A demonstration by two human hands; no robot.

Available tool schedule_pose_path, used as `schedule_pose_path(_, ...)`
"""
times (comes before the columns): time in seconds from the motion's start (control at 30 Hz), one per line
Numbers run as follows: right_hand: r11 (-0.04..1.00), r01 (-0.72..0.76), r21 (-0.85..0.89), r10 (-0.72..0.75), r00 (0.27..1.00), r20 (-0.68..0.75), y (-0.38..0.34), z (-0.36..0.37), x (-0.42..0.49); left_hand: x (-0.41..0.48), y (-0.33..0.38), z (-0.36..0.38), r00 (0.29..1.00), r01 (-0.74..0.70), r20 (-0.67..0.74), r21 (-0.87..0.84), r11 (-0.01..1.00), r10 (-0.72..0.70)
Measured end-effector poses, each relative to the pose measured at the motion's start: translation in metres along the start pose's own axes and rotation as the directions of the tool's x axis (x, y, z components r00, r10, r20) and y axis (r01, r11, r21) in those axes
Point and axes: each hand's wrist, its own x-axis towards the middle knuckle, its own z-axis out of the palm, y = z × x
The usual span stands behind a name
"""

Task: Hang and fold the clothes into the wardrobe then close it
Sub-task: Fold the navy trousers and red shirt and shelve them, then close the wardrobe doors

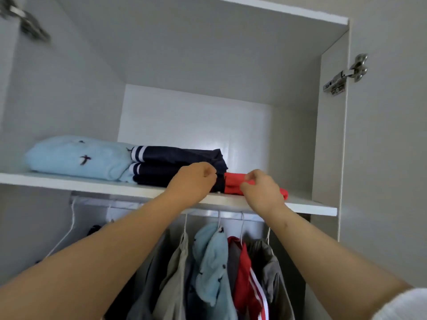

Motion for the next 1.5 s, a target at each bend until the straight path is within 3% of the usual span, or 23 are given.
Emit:
schedule_pose_path(0.13, 0.989, 0.033, 0.144, -0.046, 0.995, 0.091, -0.022, 0.004, -0.075, -0.080, 0.006, -0.039, 0.993, 0.114, -0.041, 0.021, 0.993, -0.114)
schedule_pose_path(0.27, 0.964, -0.042, 0.263, -0.016, 0.977, 0.214, -0.050, 0.008, -0.147, -0.163, 0.012, -0.071, 0.972, 0.234, 0.004, 0.030, 0.972, -0.235)
schedule_pose_path(0.43, 0.916, -0.059, 0.396, -0.096, 0.928, 0.361, -0.101, 0.021, -0.234, -0.259, -0.002, -0.112, 0.949, 0.291, -0.116, -0.028, 0.956, -0.292)
schedule_pose_path(0.6, 0.904, -0.066, 0.423, -0.138, 0.890, 0.435, -0.148, 0.040, -0.302, -0.337, -0.023, -0.169, 0.910, 0.363, -0.196, -0.049, 0.930, -0.366)
schedule_pose_path(0.9, 0.890, -0.139, 0.435, -0.106, 0.864, 0.492, -0.267, 0.095, -0.381, -0.418, -0.067, -0.320, 0.837, 0.401, -0.459, 0.147, 0.904, -0.297)
schedule_pose_path(1.03, 0.872, -0.179, 0.456, -0.092, 0.855, 0.511, -0.304, 0.117, -0.409, -0.430, -0.089, -0.372, 0.788, 0.393, -0.556, 0.124, 0.911, -0.264)
schedule_pose_path(1.1, 0.878, -0.187, 0.441, -0.079, 0.851, 0.519, -0.313, 0.120, -0.418, -0.427, -0.097, -0.384, 0.779, 0.400, -0.535, 0.026, 0.916, -0.325)
schedule_pose_path(1.2, 0.888, -0.198, 0.414, -0.048, 0.857, 0.512, -0.317, 0.119, -0.425, -0.420, -0.102, -0.388, 0.757, 0.382, -0.450, -0.286, 0.879, -0.475)
schedule_pose_path(1.3, 0.903, -0.192, 0.384, -0.032, 0.862, 0.506, -0.320, 0.117, -0.425, -0.415, -0.112, -0.387, 0.771, 0.439, -0.248, -0.461, 0.771, -0.587)
schedule_pose_path(1.4, 0.904, -0.203, 0.376, -0.015, 0.865, 0.502, -0.317, 0.117, -0.422, -0.412, -0.124, -0.385, 0.775, 0.527, -0.081, -0.465, 0.712, -0.627)
schedule_pose_path(1.5, 0.882, -0.234, 0.410, 0.004, 0.873, 0.488, -0.308, 0.118, -0.416, -0.405, -0.133, -0.379, 0.757, 0.557, -0.121, -0.395, 0.730, -0.642)
